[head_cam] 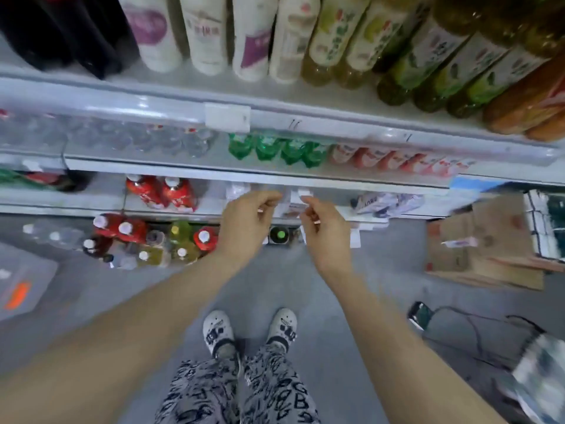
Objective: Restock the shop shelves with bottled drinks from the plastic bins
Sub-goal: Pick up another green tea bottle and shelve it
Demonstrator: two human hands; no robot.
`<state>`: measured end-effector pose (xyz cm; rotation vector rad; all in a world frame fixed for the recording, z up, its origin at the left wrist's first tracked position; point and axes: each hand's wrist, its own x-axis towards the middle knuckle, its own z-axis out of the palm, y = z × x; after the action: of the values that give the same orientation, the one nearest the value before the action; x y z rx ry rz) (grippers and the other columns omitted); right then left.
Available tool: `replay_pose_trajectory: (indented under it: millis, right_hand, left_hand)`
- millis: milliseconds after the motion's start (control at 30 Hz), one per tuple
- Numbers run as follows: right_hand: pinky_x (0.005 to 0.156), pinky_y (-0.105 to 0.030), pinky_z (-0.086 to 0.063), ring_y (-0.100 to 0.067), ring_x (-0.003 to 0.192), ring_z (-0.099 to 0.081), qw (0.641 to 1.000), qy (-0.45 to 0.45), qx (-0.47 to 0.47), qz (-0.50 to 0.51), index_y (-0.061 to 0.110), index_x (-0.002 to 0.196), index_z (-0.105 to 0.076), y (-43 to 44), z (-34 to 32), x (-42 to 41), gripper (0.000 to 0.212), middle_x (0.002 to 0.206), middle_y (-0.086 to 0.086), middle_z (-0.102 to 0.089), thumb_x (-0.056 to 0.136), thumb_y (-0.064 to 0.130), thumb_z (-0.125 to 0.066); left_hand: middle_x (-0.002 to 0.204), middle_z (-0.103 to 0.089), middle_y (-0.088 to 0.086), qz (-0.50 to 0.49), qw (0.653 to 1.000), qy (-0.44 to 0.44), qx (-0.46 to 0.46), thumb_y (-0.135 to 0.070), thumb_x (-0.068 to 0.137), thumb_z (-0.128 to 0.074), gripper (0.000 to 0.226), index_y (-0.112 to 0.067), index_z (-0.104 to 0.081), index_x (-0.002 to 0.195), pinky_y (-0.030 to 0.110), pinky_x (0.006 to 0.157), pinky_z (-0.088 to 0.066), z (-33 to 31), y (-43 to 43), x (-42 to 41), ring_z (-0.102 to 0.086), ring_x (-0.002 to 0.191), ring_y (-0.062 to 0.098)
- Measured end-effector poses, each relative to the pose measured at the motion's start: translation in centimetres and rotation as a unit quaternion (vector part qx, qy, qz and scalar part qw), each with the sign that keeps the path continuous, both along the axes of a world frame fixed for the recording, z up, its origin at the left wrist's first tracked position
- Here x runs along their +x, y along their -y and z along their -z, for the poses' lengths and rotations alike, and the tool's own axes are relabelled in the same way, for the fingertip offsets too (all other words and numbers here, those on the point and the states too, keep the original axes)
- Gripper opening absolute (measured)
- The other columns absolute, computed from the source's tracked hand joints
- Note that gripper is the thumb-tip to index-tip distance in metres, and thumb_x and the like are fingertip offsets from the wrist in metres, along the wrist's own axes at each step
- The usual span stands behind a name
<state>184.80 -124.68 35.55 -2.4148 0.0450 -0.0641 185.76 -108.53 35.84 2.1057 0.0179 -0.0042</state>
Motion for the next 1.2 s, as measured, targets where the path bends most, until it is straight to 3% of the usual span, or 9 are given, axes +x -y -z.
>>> replay_pose_trajectory:
  millis: [200,433,567,700,800,867,967,1200]
  right_hand:
    - [0.083,-0.043,-0.056,-0.024,0.093,-0.067,0.995,-0.096,0.014,-0.009,0.013,0.125,-0.068,1.8,10.6,-2.0,0.039,0.111,-0.008,-0.07,0.09,-0.003,-0.062]
    - [0.097,-0.048,-0.052,-0.032,0.113,-0.064,0.982,-0.186,0.005,-0.03,0.011,0.138,-0.058,4.3,23.0,-3.3,0.054,0.132,-0.013,-0.064,0.087,-0.007,-0.061]
    - [0.104,-0.039,-0.047,-0.027,0.12,-0.06,0.971,-0.238,0.001,-0.031,0.017,0.145,-0.051,5.7,30.3,-3.6,0.06,0.141,-0.008,-0.058,0.09,-0.004,-0.062]
    - [0.107,-0.035,-0.044,-0.023,0.124,-0.056,0.96,-0.281,-0.004,-0.022,0.02,0.15,-0.043,7.0,38.2,-3.2,0.066,0.145,-0.006,-0.053,0.091,-0.002,-0.062]
    - [0.11,-0.039,-0.043,-0.024,0.131,-0.052,0.959,-0.283,-0.006,-0.023,0.016,0.152,-0.039,7.8,44.2,-2.6,0.07,0.148,-0.008,-0.05,0.09,-0.002,-0.065]
    - [0.111,-0.039,-0.043,-0.023,0.132,-0.051,0.958,-0.287,-0.006,-0.021,0.019,0.154,-0.035,8.3,47.8,-1.9,0.074,0.149,-0.008,-0.049,0.09,0.0,-0.067]
    - [0.11,-0.042,-0.045,-0.023,0.134,-0.049,0.96,-0.278,-0.004,-0.022,0.021,0.157,-0.029,8.9,52.7,-0.5,0.082,0.154,-0.006,-0.044,0.089,0.002,-0.069]
    - [0.12,-0.039,-0.031,-0.025,0.15,-0.027,0.976,-0.209,-0.016,-0.057,0.012,0.16,-0.015,9.7,61.2,3.7,0.102,0.164,-0.009,-0.024,0.08,0.005,-0.078]
  left_hand:
    - [0.1,-0.075,-0.004,-0.02,0.997,-0.072,0.009,-0.006,0.089,-0.062,0.029,-0.024,-0.074,0.108,0.04,0.081,-0.058,11.1,0.4,-2.5,-0.071,0.088,0.015]
    - [0.108,-0.073,-0.003,-0.037,0.987,-0.154,-0.022,-0.003,0.09,-0.058,0.033,-0.019,-0.07,0.116,0.033,0.088,-0.056,23.4,2.7,-5.7,-0.069,0.096,0.011]
    - [0.116,-0.069,0.001,-0.03,0.969,-0.242,-0.048,-0.011,0.084,-0.054,0.043,-0.019,-0.065,0.125,0.041,0.093,-0.054,31.8,4.8,-7.1,-0.066,0.106,0.018]
    - [0.123,-0.064,0.005,-0.019,0.963,-0.268,-0.037,-0.021,0.08,-0.05,0.055,-0.017,-0.058,0.134,0.044,0.095,-0.053,39.9,7.0,-7.1,-0.062,0.111,0.021]
    - [0.135,-0.056,0.011,-0.014,0.955,-0.286,-0.075,-0.017,0.081,-0.054,0.061,-0.013,-0.049,0.142,0.049,0.102,-0.048,45.2,8.5,-6.6,-0.055,0.123,0.025]
    - [0.142,-0.051,0.014,-0.003,0.957,-0.285,-0.054,-0.018,0.083,-0.056,0.065,-0.009,-0.043,0.146,0.049,0.108,-0.043,48.7,9.1,-6.1,-0.051,0.129,0.029]
    - [0.152,-0.041,0.011,0.013,0.952,-0.303,-0.037,-0.004,0.09,-0.062,0.069,-0.01,-0.032,0.151,0.047,0.113,-0.037,53.2,9.6,-5.0,-0.043,0.137,0.028]
    - [0.163,-0.018,0.005,0.039,0.951,-0.306,0.008,-0.002,0.09,-0.057,0.087,-0.017,-0.004,0.158,0.042,0.112,-0.037,60.8,10.7,-3.0,-0.035,0.142,0.027]
